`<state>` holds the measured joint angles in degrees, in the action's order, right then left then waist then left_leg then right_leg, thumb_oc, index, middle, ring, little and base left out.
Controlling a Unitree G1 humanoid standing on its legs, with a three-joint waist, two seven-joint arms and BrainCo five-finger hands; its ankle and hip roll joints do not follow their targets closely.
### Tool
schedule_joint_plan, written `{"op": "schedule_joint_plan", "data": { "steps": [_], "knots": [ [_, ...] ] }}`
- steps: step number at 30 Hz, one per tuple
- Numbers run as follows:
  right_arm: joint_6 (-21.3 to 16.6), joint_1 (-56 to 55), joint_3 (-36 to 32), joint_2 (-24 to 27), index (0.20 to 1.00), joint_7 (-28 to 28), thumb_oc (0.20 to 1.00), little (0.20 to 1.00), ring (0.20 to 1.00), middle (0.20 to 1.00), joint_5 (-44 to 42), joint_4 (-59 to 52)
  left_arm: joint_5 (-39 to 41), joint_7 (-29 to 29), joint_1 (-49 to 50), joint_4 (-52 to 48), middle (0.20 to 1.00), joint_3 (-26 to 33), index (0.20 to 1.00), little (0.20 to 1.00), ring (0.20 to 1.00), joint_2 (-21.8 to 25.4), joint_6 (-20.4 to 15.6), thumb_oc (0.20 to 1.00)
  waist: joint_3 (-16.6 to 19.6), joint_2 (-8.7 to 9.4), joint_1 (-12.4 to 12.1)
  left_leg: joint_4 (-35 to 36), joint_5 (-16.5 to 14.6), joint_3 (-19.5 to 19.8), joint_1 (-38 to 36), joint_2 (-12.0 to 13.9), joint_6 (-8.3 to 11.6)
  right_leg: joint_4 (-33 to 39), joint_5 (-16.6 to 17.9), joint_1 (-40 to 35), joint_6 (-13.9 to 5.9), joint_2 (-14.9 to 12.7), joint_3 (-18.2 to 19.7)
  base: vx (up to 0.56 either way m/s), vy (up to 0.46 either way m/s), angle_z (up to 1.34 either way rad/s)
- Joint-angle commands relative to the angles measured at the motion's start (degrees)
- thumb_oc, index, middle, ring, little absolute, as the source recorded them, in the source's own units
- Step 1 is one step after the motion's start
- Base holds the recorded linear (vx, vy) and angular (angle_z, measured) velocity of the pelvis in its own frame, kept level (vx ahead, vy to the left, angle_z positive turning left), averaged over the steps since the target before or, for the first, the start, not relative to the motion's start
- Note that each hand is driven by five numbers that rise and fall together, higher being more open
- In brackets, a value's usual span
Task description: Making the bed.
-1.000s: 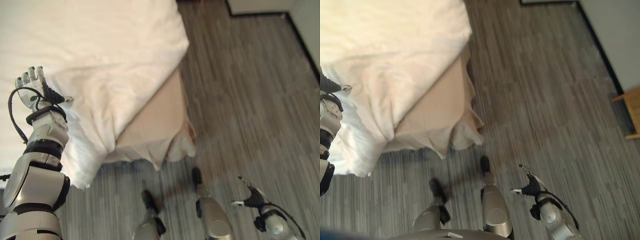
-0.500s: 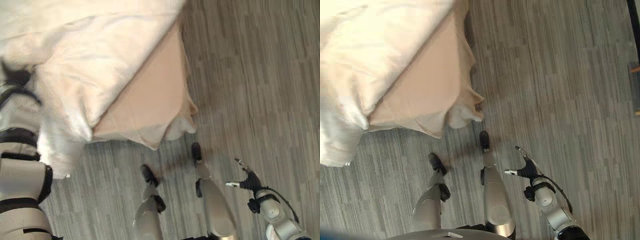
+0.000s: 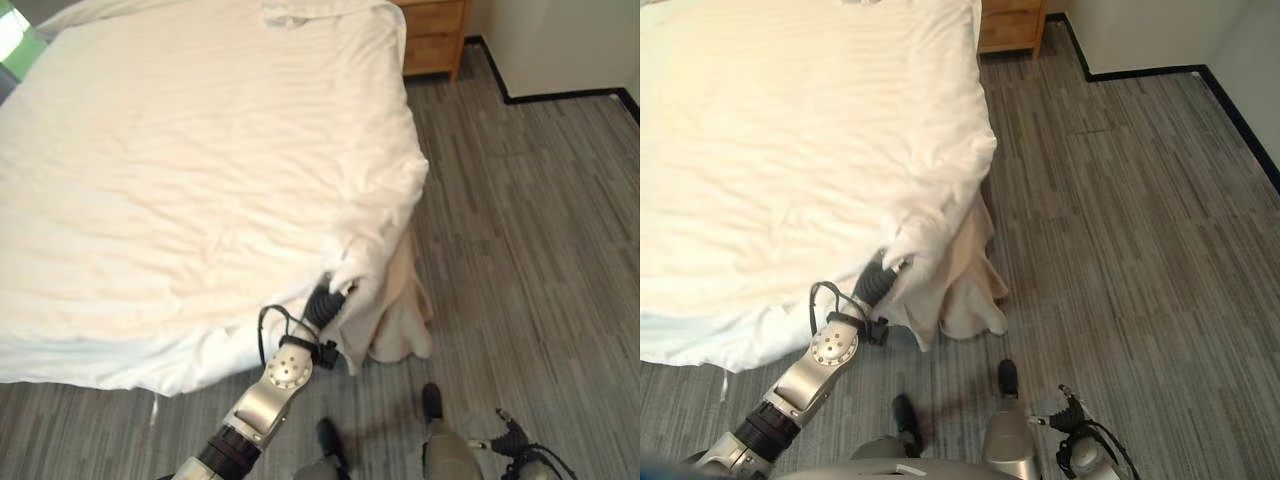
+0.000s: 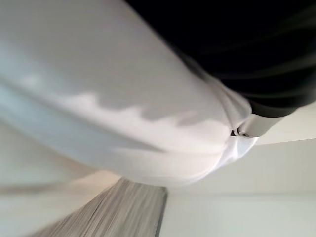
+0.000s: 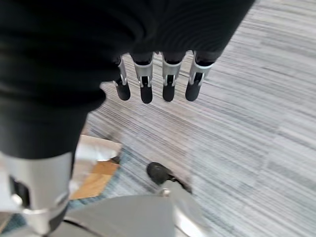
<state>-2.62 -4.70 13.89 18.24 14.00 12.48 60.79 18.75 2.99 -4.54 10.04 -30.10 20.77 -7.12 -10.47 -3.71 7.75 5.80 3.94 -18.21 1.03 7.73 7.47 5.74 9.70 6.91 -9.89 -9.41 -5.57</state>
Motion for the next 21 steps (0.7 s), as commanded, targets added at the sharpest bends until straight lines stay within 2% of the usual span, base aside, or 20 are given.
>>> {"op": "schedule_joint_plan", "data": {
  "steps": [1,3,5,10,11,12,17,21],
  "knots": [
    [1.94,-1.38,1.22,-1.17,1.000,-0.84,1.000,1.000,1.000,1.000,-1.44,2.50,6.95,-11.08,-3.74,2.31,0.200,-3.50,0.200,0.200,0.200,-0.41,0.03,0.200,-0.95,0.82,1.19,-0.80,-3.92,-0.96,-2.61,0.13,-0.49,-0.74,-4.47,-0.51,-3.00,-4.23,-2.05,0.03,0.001,-0.04],
    [2.45,-1.39,1.12,-1.43,1.000,-1.12,1.000,1.000,1.000,1.000,-1.25,4.33,8.11,-12.40,-2.03,2.83,0.200,-4.22,0.200,0.200,0.200,-0.54,0.88,0.200,-0.91,0.82,1.02,-0.80,-4.06,-0.92,-3.18,0.05,-0.57,-0.74,-4.63,-1.25,-2.92,-4.29,-1.96,0.03,-0.004,-0.04],
    [3.18,-2.02,0.99,-2.33,1.000,-1.56,1.000,1.000,1.000,1.000,-1.48,7.35,11.18,-13.55,0.47,5.56,0.200,-4.75,0.200,0.200,0.200,-2.96,2.29,0.200,-0.83,0.91,1.09,-0.80,-4.11,-0.77,-4.12,0.00,-0.63,-0.74,-5.02,-2.49,-2.61,-4.20,-1.75,0.00,0.000,0.00],
    [4.30,-0.62,0.96,-1.75,1.000,-2.29,1.000,1.000,1.000,1.000,-2.91,9.50,11.52,-13.68,-1.86,8.15,0.200,-8.66,0.200,0.200,0.200,-6.80,2.97,0.200,-1.07,1.00,2.01,-0.80,-4.29,-0.60,-5.22,-0.04,-0.65,-0.74,-5.53,-3.58,-2.22,-4.08,-1.19,0.00,-0.007,-0.01],
    [3.67,2.10,2.80,-1.94,1.000,-1.46,1.000,1.000,1.000,1.000,-4.10,8.43,10.50,-16.04,-0.94,7.78,0.416,-12.66,0.416,0.416,0.416,-6.58,3.67,0.416,-0.87,0.91,1.65,-0.80,-4.39,-0.36,-5.30,0.02,-0.69,-0.74,-5.80,-3.74,-2.08,-4.07,-1.07,0.00,-0.035,-0.06],
    [3.70,2.09,2.75,-1.97,1.000,-1.45,1.000,1.000,1.000,1.000,-4.14,8.43,10.44,-16.09,-0.96,7.90,1.000,-12.73,1.000,1.000,1.000,-6.63,3.58,1.000,-0.88,0.92,1.58,-0.80,-4.41,-0.36,-5.33,0.02,-0.69,-0.74,-5.82,-3.77,-2.08,-4.07,-1.07,0.00,-0.036,-0.06],
    [3.33,3.24,2.29,-1.30,1.000,-0.83,1.000,1.000,1.000,1.000,-6.66,9.13,8.89,-14.72,-8.29,10.00,1.000,-18.39,1.000,1.000,1.000,-13.18,3.33,1.000,-0.33,1.15,3.06,-0.80,-4.98,-0.57,-6.35,-0.09,-0.82,-0.74,-6.11,-4.13,-2.18,-3.99,-0.44,0.01,-0.031,-0.01],
    [3.57,3.95,2.26,-0.60,1.000,-0.17,1.000,1.000,1.000,1.000,-7.44,9.86,9.64,-13.13,-12.47,10.68,1.000,-21.68,1.000,1.000,1.000,-16.69,2.82,1.000,-0.48,1.00,4.30,-0.80,-5.33,-1.23,-6.95,-0.37,-0.99,-0.74,-5.90,-3.90,-2.41,-4.02,0.49,-0.01,-0.019,-0.11]
  ]
}}
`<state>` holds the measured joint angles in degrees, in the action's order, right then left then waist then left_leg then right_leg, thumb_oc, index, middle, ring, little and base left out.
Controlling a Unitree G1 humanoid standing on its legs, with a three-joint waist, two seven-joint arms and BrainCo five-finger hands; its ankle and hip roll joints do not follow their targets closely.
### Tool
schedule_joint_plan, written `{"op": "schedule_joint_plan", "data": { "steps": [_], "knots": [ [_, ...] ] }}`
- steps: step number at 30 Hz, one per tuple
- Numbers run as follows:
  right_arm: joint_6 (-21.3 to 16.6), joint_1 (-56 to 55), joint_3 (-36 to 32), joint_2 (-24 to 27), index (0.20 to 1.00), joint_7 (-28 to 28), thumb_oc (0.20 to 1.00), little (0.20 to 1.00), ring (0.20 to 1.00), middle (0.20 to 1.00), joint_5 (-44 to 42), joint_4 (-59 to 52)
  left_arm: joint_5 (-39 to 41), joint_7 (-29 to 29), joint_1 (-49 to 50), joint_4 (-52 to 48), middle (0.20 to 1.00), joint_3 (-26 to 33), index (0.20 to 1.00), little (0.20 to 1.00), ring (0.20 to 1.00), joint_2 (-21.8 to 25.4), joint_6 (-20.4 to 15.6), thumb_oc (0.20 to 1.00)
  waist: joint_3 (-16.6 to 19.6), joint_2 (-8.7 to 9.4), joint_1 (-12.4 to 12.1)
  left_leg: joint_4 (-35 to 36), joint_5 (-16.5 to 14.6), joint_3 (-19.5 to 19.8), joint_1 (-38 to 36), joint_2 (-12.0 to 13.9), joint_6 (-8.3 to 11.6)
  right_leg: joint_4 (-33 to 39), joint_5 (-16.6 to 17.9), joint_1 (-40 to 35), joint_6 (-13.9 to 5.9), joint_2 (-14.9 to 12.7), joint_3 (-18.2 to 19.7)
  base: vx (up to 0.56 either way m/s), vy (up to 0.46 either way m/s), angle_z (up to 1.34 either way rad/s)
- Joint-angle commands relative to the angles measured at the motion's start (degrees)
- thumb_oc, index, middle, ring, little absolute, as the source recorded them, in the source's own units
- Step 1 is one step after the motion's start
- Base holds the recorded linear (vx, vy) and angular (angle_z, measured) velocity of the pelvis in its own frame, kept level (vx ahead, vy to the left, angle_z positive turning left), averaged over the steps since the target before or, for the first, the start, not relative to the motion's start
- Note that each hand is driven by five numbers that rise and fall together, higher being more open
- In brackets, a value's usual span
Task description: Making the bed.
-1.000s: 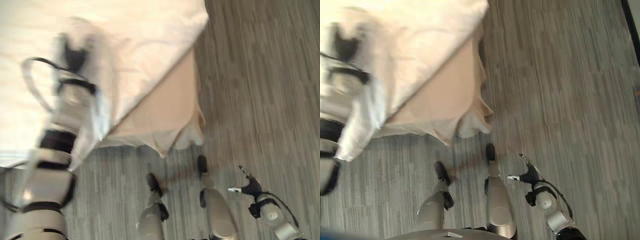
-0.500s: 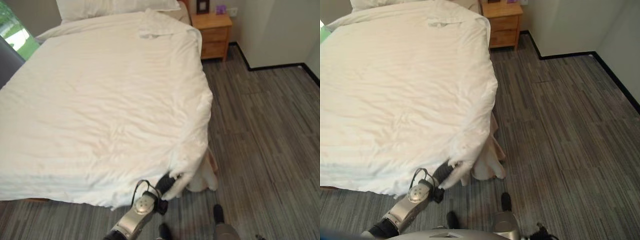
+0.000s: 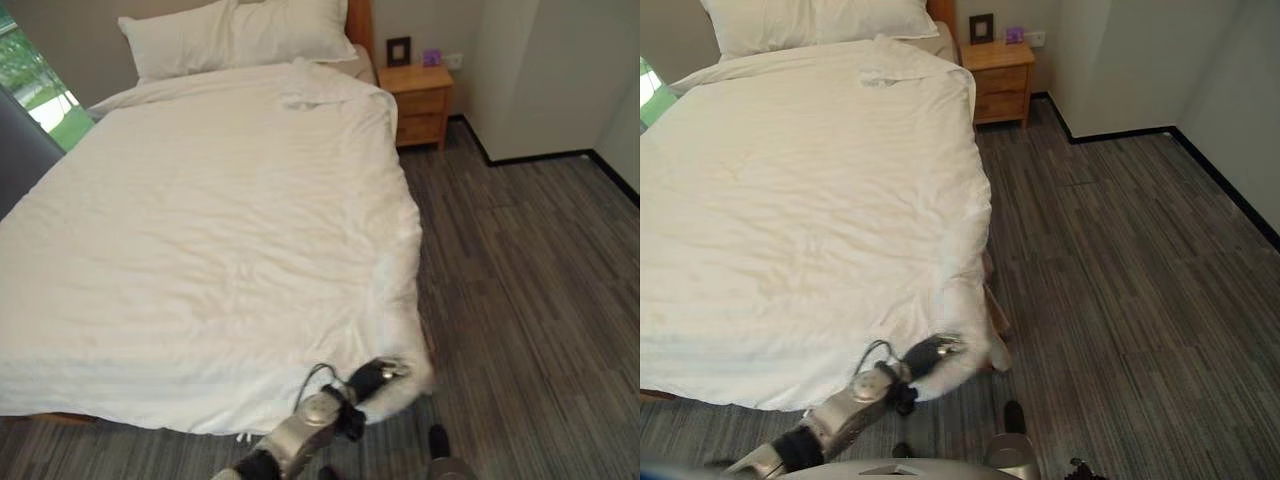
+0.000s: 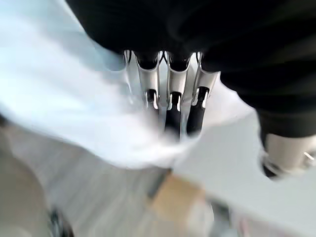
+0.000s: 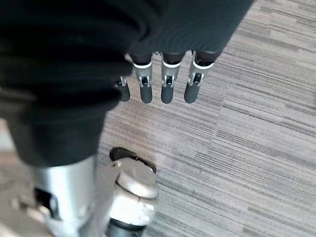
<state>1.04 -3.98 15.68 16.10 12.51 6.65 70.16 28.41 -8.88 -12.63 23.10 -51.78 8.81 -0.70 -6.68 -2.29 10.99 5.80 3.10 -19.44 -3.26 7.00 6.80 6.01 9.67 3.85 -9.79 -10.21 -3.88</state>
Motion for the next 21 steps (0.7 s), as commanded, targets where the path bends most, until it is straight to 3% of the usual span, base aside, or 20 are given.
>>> {"op": "schedule_joint_plan", "data": {
  "steps": [1,10,13,15,17,21],
  "knots": [
    [0.19,3.28,0.57,1.83,1.000,1.45,1.000,1.000,1.000,1.000,-1.38,1.02,0.51,-1.17,-5.20,-2.42,1.000,-1.50,1.000,1.000,1.000,-5.84,-3.51,1.000,-4.33,-0.43,1.60,-0.80,-4.67,-0.24,-2.92,0.24,-0.41,-1.01,-5.76,-0.76,-2.56,-3.24,-0.80,-0.01,-0.004,-0.23],
    [1.59,2.54,0.96,2.57,1.000,3.66,1.000,1.000,1.000,1.000,1.71,3.26,4.98,0.82,-7.28,-5.69,1.000,-2.33,1.000,1.000,1.000,-6.98,-4.48,1.000,-4.48,-0.40,2.16,-0.80,-5.01,-1.09,-3.99,0.03,-0.57,-1.01,-5.55,-1.14,-2.84,-3.50,-0.45,-0.01,-0.005,-0.09],
    [1.37,2.09,-2.01,4.25,1.000,6.10,1.000,1.000,1.000,1.000,1.07,1.50,13.09,3.44,-8.47,-14.56,1.000,5.39,1.000,1.000,1.000,-1.11,-6.28,1.000,-3.98,-0.43,1.23,-0.80,-4.77,-0.51,-4.33,0.11,-0.35,-1.01,-5.55,-2.60,-2.90,-3.99,-1.69,0.01,-0.003,-0.01],
    [1.13,2.44,-3.07,4.81,1.000,6.78,1.000,1.000,1.000,1.000,0.71,0.55,12.96,5.02,-8.17,-16.53,1.000,8.88,1.000,1.000,1.000,1.51,-7.23,1.000,-3.84,-0.40,0.69,-0.80,-4.72,-0.16,-4.40,0.12,-0.29,-1.01,-5.61,-3.13,-2.88,-4.07,-2.11,0.01,-0.007,0.04],
    [0.70,5.36,-4.35,7.75,1.000,9.29,1.000,1.000,1.000,1.000,2.08,-3.56,10.44,8.79,-4.74,-19.61,1.000,18.66,1.000,1.000,1.000,8.01,-8.66,1.000,-3.30,-0.15,-1.55,-0.80,-4.44,0.93,-4.58,0.27,-0.02,-1.01,-5.81,-4.60,-2.66,-4.06,-3.48,0.03,-0.027,0.20],
    [-0.41,9.39,-4.24,12.13,1.000,10.47,1.000,1.000,1.000,1.000,5.18,-12.73,1.49,13.85,4.54,-16.61,1.000,33.45,1.000,1.000,1.000,14.23,-9.88,1.000,-2.43,0.62,-4.72,-0.80,-4.13,1.72,-4.82,0.85,0.37,-1.01,-6.09,-5.87,-2.38,-3.91,-5.23,0.04,-0.017,0.18]
  ]
}}
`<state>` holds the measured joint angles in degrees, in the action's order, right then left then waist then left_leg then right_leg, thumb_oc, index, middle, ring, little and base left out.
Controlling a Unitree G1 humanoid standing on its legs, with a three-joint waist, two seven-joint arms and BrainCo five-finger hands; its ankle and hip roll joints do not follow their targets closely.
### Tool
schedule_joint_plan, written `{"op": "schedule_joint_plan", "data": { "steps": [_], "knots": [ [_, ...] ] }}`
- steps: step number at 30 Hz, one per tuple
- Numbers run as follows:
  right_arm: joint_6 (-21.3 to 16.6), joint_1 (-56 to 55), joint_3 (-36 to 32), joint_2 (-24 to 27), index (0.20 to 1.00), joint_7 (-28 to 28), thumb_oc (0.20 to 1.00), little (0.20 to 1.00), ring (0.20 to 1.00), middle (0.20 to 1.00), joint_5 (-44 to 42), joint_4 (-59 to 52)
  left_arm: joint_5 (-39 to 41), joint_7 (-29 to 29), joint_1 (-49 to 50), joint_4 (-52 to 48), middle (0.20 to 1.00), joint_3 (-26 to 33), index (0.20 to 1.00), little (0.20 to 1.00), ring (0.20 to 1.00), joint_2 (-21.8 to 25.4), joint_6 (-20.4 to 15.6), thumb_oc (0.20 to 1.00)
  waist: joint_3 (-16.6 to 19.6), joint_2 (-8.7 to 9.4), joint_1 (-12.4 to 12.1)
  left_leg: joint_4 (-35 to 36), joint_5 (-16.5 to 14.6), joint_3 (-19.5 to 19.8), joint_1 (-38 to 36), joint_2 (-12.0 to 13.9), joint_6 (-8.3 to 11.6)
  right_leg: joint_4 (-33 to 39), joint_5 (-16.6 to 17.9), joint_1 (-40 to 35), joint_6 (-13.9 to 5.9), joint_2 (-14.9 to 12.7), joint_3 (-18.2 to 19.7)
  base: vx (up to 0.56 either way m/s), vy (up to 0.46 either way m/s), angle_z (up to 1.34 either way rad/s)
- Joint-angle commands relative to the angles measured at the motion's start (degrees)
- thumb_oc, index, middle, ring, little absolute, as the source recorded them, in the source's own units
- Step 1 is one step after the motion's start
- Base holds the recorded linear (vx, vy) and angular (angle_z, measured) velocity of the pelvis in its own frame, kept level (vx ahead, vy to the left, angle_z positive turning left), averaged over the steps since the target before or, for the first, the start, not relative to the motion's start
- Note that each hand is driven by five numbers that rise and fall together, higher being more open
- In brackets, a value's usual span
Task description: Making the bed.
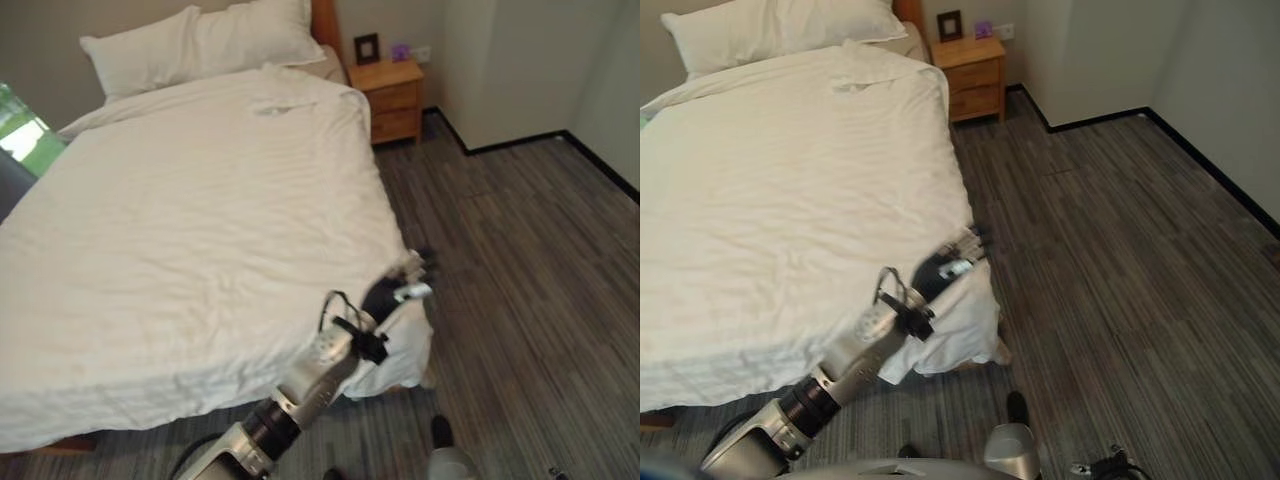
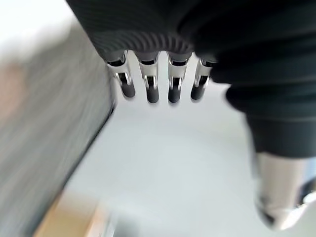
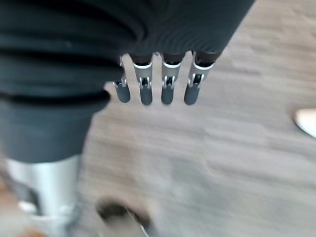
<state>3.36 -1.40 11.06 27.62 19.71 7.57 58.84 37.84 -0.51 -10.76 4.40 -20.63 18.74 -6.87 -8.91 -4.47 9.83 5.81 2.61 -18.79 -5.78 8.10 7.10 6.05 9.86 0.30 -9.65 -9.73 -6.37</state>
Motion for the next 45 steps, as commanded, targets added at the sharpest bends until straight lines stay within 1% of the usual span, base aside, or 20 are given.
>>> {"op": "schedule_joint_plan", "data": {
  "steps": [1,4,5,6,7,9,11,13,15,16,21,25,29,30,33,37,38,39,40,45],
  "knots": [
    [-3.21,7.27,0.05,1.62,1.000,2.78,1.000,1.000,1.000,1.000,4.53,-7.87,-9.85,7.77,8.34,4.66,1.000,9.29,1.000,1.000,1.000,3.99,-3.33,1.000,0.17,3.26,-4.70,-0.81,-3.41,1.51,-2.16,0.03,0.14,-1.05,-6.28,-2.67,-2.40,-4.38,-3.50,0.02,-0.009,0.27],
    [-3.32,7.29,-0.20,2.10,1.000,2.30,1.000,1.000,1.000,1.000,4.45,-11.51,-9.82,8.96,10.57,6.02,1.000,12.44,1.000,1.000,1.000,3.40,-3.26,1.000,0.51,3.46,-5.07,-0.81,-3.07,1.62,-1.74,0.12,0.16,-1.05,-6.12,-2.46,-2.27,-4.33,-3.70,0.02,0.006,0.29],
    [-4.77,2.02,-8.63,10.03,1.000,-1.90,1.000,1.000,1.000,1.000,0.90,-30.75,-11.64,9.67,15.37,8.90,1.000,21.59,1.000,1.000,1.000,3.80,-2.53,1.000,0.52,4.44,-5.08,-0.81,-3.12,1.72,-1.96,0.35,0.38,-1.05,-6.34,-2.81,-2.40,-4.18,-4.00,0.00,0.001,0.28],
    [-7.21,1.58,-7.88,9.25,0.799,-5.32,0.799,0.799,0.799,0.799,-0.13,-29.16,-13.78,10.86,16.57,10.87,1.000,22.10,1.000,1.000,1.000,2.47,-2.70,1.000,0.87,4.60,-6.06,-0.81,-2.74,1.66,-1.42,0.49,0.31,-1.05,-6.00,-2.48,-2.30,-4.20,-4.23,0.02,0.014,0.25],
    [-8.70,3.34,-7.57,8.59,0.200,-3.82,0.200,0.200,0.200,0.200,-2.38,-26.12,-14.58,11.28,17.21,14.98,1.000,24.40,1.000,1.000,1.000,1.93,-2.50,1.000,0.92,4.63,-6.58,-0.81,-2.76,1.99,-1.37,0.47,0.27,-1.05,-6.14,-2.73,-2.24,-4.25,-4.61,-0.01,0.006,0.21],
    [-8.65,5.00,-7.13,6.55,0.200,-5.29,0.200,0.200,0.200,0.200,-6.35,-27.30,-14.82,12.60,18.67,19.43,1.000,26.65,1.000,1.000,1.000,1.17,-1.91,1.000,1.04,5.06,-7.83,-0.81,-2.74,2.43,-1.06,0.47,0.34,-1.05,-6.12,-2.89,-2.16,-4.50,-5.16,0.00,0.016,0.08],
    [-9.08,5.86,-6.62,5.11,0.200,-6.05,0.200,0.200,0.200,0.200,-8.16,-35.35,-13.62,13.76,20.14,23.54,1.000,28.59,1.000,1.000,1.000,-0.04,-1.42,1.000,0.94,5.31,-8.81,-0.81,-3.05,2.88,-1.25,0.48,0.43,-1.05,-6.36,-3.48,-2.26,-4.64,-5.85,0.01,0.030,0.10],
    [-9.22,6.67,-5.51,3.18,0.200,-7.53,0.200,0.200,0.200,0.200,-10.55,-41.67,-12.74,14.34,21.39,25.22,1.000,29.19,1.000,1.000,1.000,-0.98,-1.18,1.000,1.00,5.51,-9.65,-0.81,-2.71,3.19,-0.74,0.45,0.41,-1.05,-6.09,-3.30,-2.20,-4.78,-6.36,-0.01,0.031,0.08],
    [-9.26,9.02,-1.88,0.11,0.200,-9.88,0.200,0.200,0.200,0.200,-15.84,-44.40,-11.24,14.00,23.16,26.77,1.000,29.58,1.000,1.000,1.000,-1.90,-0.97,1.000,0.88,5.74,-11.27,-0.81,-2.53,3.93,-0.30,0.39,0.43,-1.05,-6.08,-3.59,-2.07,-5.03,-7.25,0.00,0.030,0.10],
    [-9.28,9.08,-1.81,0.09,0.200,-9.89,0.200,0.200,0.200,0.200,-15.90,-44.34,-11.23,14.00,23.20,26.74,1.000,29.64,1.000,1.000,1.000,-1.89,-0.96,1.000,0.88,5.78,-11.18,-0.81,-2.53,3.97,-0.29,0.39,0.43,-1.05,-6.10,-3.61,-2.07,-5.04,-7.29,-0.01,0.020,0.32],
    [-11.26,17.88,2.63,-9.93,0.200,-12.62,0.200,0.200,0.200,0.200,-36.86,-38.64,-8.79,13.21,24.40,31.32,1.000,27.53,1.000,1.000,1.000,-2.28,-0.16,1.000,-0.31,5.84,-16.08,-0.81,-1.63,6.81,2.07,-0.08,0.54,-1.05,-6.01,-3.91,-1.99,-5.85,-10.31,-0.03,0.003,0.23],
    [-14.45,24.00,3.82,-15.67,0.200,-15.73,0.200,0.200,0.200,0.200,-52.21,-36.10,-7.40,12.39,22.32,32.79,1.000,24.11,1.000,1.000,1.000,-1.62,-0.81,1.000,-3.24,4.74,-19.56,-0.81,0.16,10.09,6.02,-0.51,1.30,-1.05,-5.75,-3.00,-1.93,-6.45,-13.08,-0.11,-0.022,0.57],
    [-18.83,31.21,3.01,-15.01,0.200,-17.16,0.200,0.200,0.200,0.200,-58.75,-34.86,-6.65,10.89,18.62,35.01,1.000,20.15,1.000,1.000,1.000,-0.78,-2.70,1.000,-6.36,2.53,-21.64,-0.81,2.72,13.15,11.74,-0.93,2.69,-1.05,-4.75,0.10,-1.85,-6.98,-16.08,-0.17,-0.010,0.63],
    [-19.72,33.67,2.00,-13.41,0.200,-16.97,0.200,0.200,0.200,0.200,-58.65,-33.30,-6.51,10.52,17.09,37.23,1.000,19.67,1.000,1.000,1.000,-0.47,-3.44,1.000,-7.43,1.71,-21.61,-0.81,3.62,13.33,13.77,-0.70,3.10,-1.05,-4.39,1.85,-1.85,-7.02,-16.15,-0.15,0.035,0.60],
    [-19.71,31.78,0.80,-13.74,0.200,-17.30,0.200,0.200,0.200,0.200,-58.78,-31.36,-6.49,10.10,16.20,40.05,1.000,19.38,1.000,1.000,1.000,-0.87,-3.69,1.000,-8.49,1.10,-20.91,-0.81,3.91,12.16,15.03,-0.27,3.37,-1.05,-3.98,3.87,-1.99,-7.23,-15.31,-0.06,0.062,0.20],
    [-18.54,25.11,-2.78,-15.50,0.200,-17.34,0.200,0.200,0.200,0.200,-59.21,-25.49,-7.76,9.36,15.21,39.23,1.000,17.94,1.000,1.000,1.000,-2.05,-3.18,1.000,-9.32,0.91,-18.82,-0.81,3.79,10.70,16.26,-0.52,3.13,-1.05,-3.32,6.06,-2.48,-7.85,-14.10,-0.04,0.094,-0.16],
    [-17.83,21.14,-5.88,-16.09,0.200,-16.67,0.200,0.200,0.200,0.200,-58.57,-21.66,-9.32,8.69,14.50,38.61,1.000,16.76,1.000,1.000,1.000,-2.67,-2.57,1.000,-9.22,1.18,-17.14,-0.81,3.25,9.97,15.92,-0.84,2.79,-1.05,-3.12,6.50,-2.85,-8.28,-13.56,-0.02,0.111,-0.24],
    [-17.83,21.11,-5.92,-16.09,0.200,-16.69,0.200,0.200,0.200,0.200,-58.56,-21.65,-9.32,8.70,14.52,38.61,1.000,16.71,1.000,1.000,1.000,-2.65,-2.57,1.000,-9.17,1.20,-17.22,-0.81,3.23,9.92,15.92,-0.84,2.78,-1.05,-3.12,6.54,-2.86,-8.29,-13.51,0.00,0.176,-0.31],
    [-16.47,17.41,-9.37,-16.12,0.200,-16.14,0.200,0.200,0.200,0.200,-56.61,-18.49,-11.82,6.73,14.20,37.97,1.000,14.72,1.000,1.000,1.000,-3.33,-1.37,1.000,-8.36,1.94,-15.32,-0.81,2.46,8.97,15.61,-1.38,2.12,-1.05,-2.87,7.17,-3.31,-8.81,-12.81,0.04,0.134,-0.37],
    [-12.80,7.73,-15.29,-14.35,0.200,-16.08,0.200,0.200,0.200,0.200,-52.58,-15.03,-17.33,3.02,13.44,31.05,1.000,10.45,1.000,1.000,1.000,-3.26,1.20,1.000,-6.15,5.04,-10.12,-0.81,-0.49,6.57,12.81,-2.37,0.39,-1.05,-1.89,7.64,-4.05,-9.20,-10.38,0.07,0.091,-0.39]
  ]
}}
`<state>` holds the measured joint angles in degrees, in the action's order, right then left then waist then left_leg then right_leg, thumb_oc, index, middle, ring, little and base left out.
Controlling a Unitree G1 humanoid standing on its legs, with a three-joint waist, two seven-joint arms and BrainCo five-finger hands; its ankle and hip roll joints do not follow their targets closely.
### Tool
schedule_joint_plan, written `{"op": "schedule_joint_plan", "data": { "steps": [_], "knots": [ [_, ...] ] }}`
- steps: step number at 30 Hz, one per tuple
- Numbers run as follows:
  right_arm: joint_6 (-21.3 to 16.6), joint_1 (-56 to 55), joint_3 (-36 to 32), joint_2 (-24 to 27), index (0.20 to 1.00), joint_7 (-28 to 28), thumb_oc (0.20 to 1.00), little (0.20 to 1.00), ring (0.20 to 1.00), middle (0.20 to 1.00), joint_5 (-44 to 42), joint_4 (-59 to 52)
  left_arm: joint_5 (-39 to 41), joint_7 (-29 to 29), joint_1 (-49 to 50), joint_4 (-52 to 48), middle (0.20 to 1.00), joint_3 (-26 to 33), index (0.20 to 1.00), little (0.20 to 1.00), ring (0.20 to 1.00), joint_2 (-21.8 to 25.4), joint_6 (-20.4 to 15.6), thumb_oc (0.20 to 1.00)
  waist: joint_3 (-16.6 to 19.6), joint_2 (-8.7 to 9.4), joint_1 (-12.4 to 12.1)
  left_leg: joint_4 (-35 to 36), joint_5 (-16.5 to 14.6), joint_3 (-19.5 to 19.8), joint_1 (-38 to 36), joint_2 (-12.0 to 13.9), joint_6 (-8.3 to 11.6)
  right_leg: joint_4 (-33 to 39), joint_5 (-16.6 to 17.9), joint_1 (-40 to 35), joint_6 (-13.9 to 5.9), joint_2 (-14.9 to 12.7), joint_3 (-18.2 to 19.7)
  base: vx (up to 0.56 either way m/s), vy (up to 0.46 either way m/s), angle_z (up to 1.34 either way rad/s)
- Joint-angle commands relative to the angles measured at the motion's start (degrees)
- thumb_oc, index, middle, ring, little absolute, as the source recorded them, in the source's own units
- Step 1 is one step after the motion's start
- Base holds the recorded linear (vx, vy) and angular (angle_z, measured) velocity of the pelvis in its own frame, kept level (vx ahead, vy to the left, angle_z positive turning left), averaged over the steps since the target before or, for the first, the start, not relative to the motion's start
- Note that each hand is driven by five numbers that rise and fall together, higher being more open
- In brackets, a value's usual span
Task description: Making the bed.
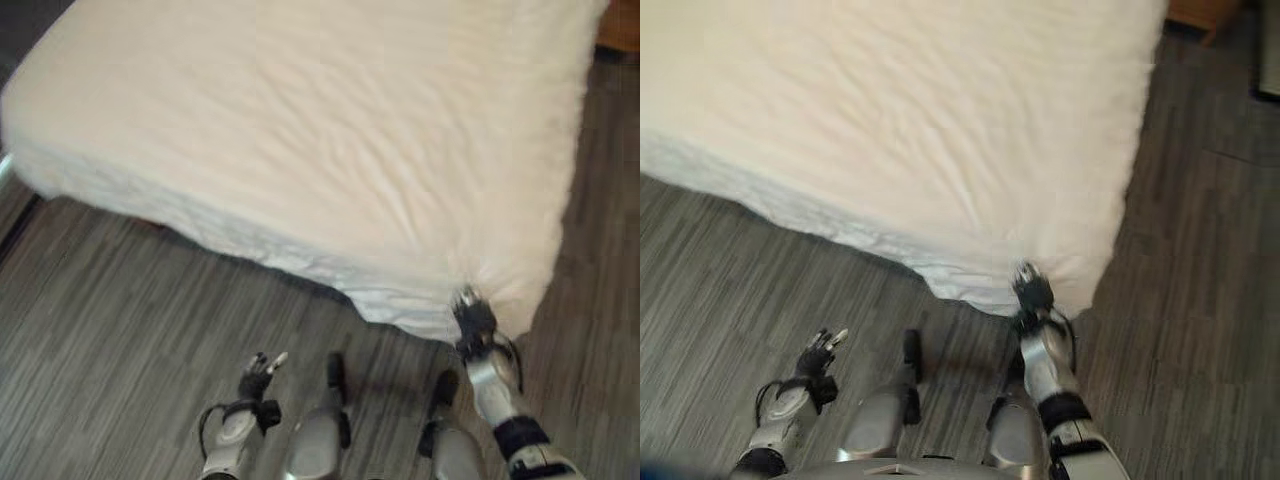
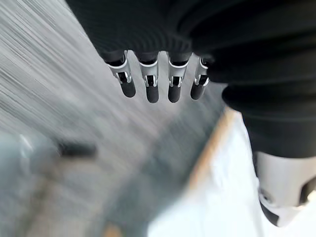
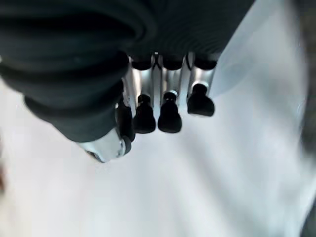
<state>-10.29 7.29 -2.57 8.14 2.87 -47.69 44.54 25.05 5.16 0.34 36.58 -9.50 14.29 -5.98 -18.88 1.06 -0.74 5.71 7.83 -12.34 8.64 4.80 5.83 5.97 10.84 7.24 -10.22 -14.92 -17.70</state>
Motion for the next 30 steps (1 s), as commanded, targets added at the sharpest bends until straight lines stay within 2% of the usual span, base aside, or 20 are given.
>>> {"op": "schedule_joint_plan", "data": {
  "steps": [1,3,4,5,6,7,8,9,12,15,19,21,23,24,26,27,30],
  "knots": [
    [1.52,-2.17,-2.06,5.50,0.200,0.55,0.200,0.200,0.200,0.200,3.45,-0.64,-5.06,-3.07,2.28,-2.66,1.000,-1.02,1.000,1.000,1.000,1.48,0.75,1.000,4.03,0.09,1.20,-0.71,-5.87,-0.46,-2.12,0.74,1.30,-0.97,-2.40,0.97,-3.51,-3.96,1.64,0.02,0.031,-0.49],
    [2.11,-4.25,-3.10,5.96,0.200,0.35,0.200,0.200,0.200,0.200,3.91,-1.07,-4.90,-3.17,1.74,-4.66,1.000,-1.71,1.000,1.000,1.000,1.66,1.01,1.000,3.76,0.80,2.70,-0.71,-6.12,-1.38,-3.14,0.77,0.82,-0.97,-1.79,1.26,-3.61,-3.42,2.68,-0.01,0.035,-0.62],
    [2.25,-5.83,-3.47,6.45,0.200,0.27,0.200,0.200,0.200,0.200,4.27,-2.23,-4.45,-2.89,1.23,-6.72,1.000,-2.12,1.000,1.000,1.000,1.63,1.15,1.000,2.96,1.11,3.49,-0.71,-6.89,-2.98,-5.06,0.97,0.23,-1.44,-1.87,0.48,-3.44,-2.24,3.26,-0.03,0.032,-0.87],
    [2.26,-5.81,-3.47,6.44,0.200,0.28,0.200,0.200,0.200,0.200,4.28,-2.27,-4.45,-2.89,1.20,-6.74,1.000,-2.11,1.000,1.000,1.000,1.63,1.17,1.000,2.95,1.18,3.46,-0.71,-6.66,-3.04,-4.93,0.91,0.19,-1.37,-1.64,0.62,-3.38,-2.28,3.34,-0.11,0.087,-0.97],
    [2.36,-7.21,-2.69,7.21,0.200,-0.04,0.200,0.200,0.200,0.200,6.08,-3.95,-3.65,-3.08,1.75,-8.70,1.000,-2.36,1.000,1.000,1.000,1.62,1.59,1.000,1.94,0.75,4.13,-0.71,-7.01,-6.71,-7.73,2.30,-0.13,-7.63,-4.73,-0.27,-2.32,-1.18,1.56,-0.16,0.098,-1.10],
    [2.60,-8.09,-1.07,7.70,1.000,-0.37,1.000,1.000,1.000,1.000,9.09,-5.54,-3.51,-3.90,2.34,-9.65,1.000,-2.95,1.000,1.000,1.000,1.71,2.08,1.000,1.76,0.40,3.74,-0.71,-6.59,-9.22,-9.22,3.07,-0.28,-11.00,-7.16,-1.54,-1.49,-0.85,0.02,-0.27,0.069,-1.70],
    [3.29,-10.26,1.62,9.26,1.000,-1.42,1.000,1.000,1.000,1.000,15.69,-10.96,-3.94,-5.24,4.94,-12.87,1.000,-3.35,1.000,1.000,1.000,2.16,2.71,1.000,3.82,0.17,2.14,-0.72,-5.47,-14.27,-10.30,4.02,-0.82,-13.75,-8.89,-5.62,-0.80,-2.15,-4.58,-0.22,-0.029,-2.26],
    [3.37,-10.72,2.64,9.86,1.000,-1.35,1.000,1.000,1.000,1.000,18.71,-12.30,-4.25,-5.62,5.49,-13.20,1.000,-3.46,1.000,1.000,1.000,2.06,2.63,1.000,4.68,0.32,1.64,-0.72,-5.10,-15.49,-10.23,3.95,-0.83,-12.11,-8.50,-7.85,-1.19,-2.22,-5.51,-0.15,-0.081,-2.50],
    [3.53,-12.72,3.92,10.31,1.000,-1.25,1.000,1.000,1.000,1.000,23.48,-15.64,-4.63,-5.73,6.31,-13.72,1.000,-3.91,1.000,1.000,1.000,1.05,2.50,1.000,5.97,0.78,0.97,-1.28,-3.53,-16.28,-9.88,4.23,-0.42,-6.89,-10.41,-10.82,-0.78,0.50,-4.63,-0.08,-0.137,-1.20],
    [3.59,-13.57,4.75,11.42,1.000,2.41,1.000,1.000,1.000,1.000,30.68,-18.00,-5.63,-3.41,7.48,-12.73,1.000,-2.54,1.000,1.000,1.000,-0.08,2.44,1.000,7.21,-0.62,1.30,-1.28,-2.06,-15.98,-10.04,5.47,0.65,-1.50,-11.06,-13.58,0.02,3.66,-4.31,-0.04,-0.205,-0.15],
    [3.92,-11.44,5.76,13.40,1.000,3.51,1.000,1.000,1.000,1.000,32.82,-18.40,-4.45,-1.90,9.74,-11.88,1.000,-0.31,1.000,1.000,1.000,-0.82,2.11,1.000,6.83,-2.34,0.82,-3.17,-1.33,-14.49,-10.00,5.59,0.87,-0.97,-12.68,-15.03,0.87,4.89,-3.71,-0.05,-0.063,-0.06],
    [3.84,-9.51,6.82,15.00,1.000,3.89,1.000,1.000,1.000,1.000,34.52,-17.97,-3.09,-1.02,10.38,-10.84,1.000,0.75,1.000,1.000,1.000,-1.12,1.55,1.000,6.03,-2.61,-0.30,-6.02,-2.35,-10.86,-8.57,4.95,1.27,-0.97,-12.85,-14.98,1.29,4.86,-3.28,-0.09,-0.033,0.10],
    [3.73,-8.10,7.26,16.16,1.000,4.33,1.000,1.000,1.000,1.000,35.60,-18.72,-2.52,-0.20,10.62,-10.27,1.000,1.53,1.000,1.000,1.000,-1.40,1.35,1.000,5.94,-2.18,-0.82,-8.97,-5.18,-5.39,-7.16,3.24,1.30,-0.97,-11.99,-14.02,1.69,4.24,-3.16,-0.10,-0.042,0.04],
    [3.66,-8.23,6.49,16.52,1.000,4.73,1.000,1.000,1.000,1.000,35.84,-19.83,-2.64,0.24,10.30,-9.65,1.000,1.65,1.000,1.000,1.000,-1.23,1.54,1.000,5.77,-1.56,-0.49,-11.07,-6.93,-6.07,-7.26,3.13,1.35,-0.97,-11.49,-14.10,1.73,3.24,-4.38,-0.06,-0.033,0.13],
    [3.97,-8.70,5.52,16.75,1.000,5.72,1.000,1.000,1.000,1.000,37.41,-21.25,-3.54,0.78,10.38,-9.59,1.000,2.44,1.000,1.000,1.000,-1.05,2.05,1.000,6.60,-1.19,0.78,-11.81,-9.29,-11.21,-9.23,4.92,1.04,-1.14,-12.05,-14.15,1.38,2.63,-5.54,-0.03,0.028,0.38],
    [4.34,-9.31,5.06,16.96,1.000,6.27,1.000,1.000,1.000,1.000,38.68,-23.18,-4.18,1.13,11.10,-10.27,1.000,2.71,1.000,1.000,1.000,-1.25,1.99,1.000,6.92,-1.54,1.04,-10.78,-8.15,-13.33,-10.14,5.12,0.18,-1.41,-11.04,-13.54,1.56,2.82,-6.22,-0.02,0.091,0.51],
    [4.48,-9.55,4.28,16.58,1.000,6.70,1.000,1.000,1.000,1.000,39.99,-24.32,-5.60,1.29,10.15,-8.33,1.000,3.24,1.000,1.000,1.000,-1.19,2.43,1.000,8.64,-1.73,2.11,-5.44,-7.12,-14.21,-12.53,4.12,0.22,-2.44,-9.99,-13.35,0.92,2.50,-7.34,0.07,0.097,0.34]
  ]
}}
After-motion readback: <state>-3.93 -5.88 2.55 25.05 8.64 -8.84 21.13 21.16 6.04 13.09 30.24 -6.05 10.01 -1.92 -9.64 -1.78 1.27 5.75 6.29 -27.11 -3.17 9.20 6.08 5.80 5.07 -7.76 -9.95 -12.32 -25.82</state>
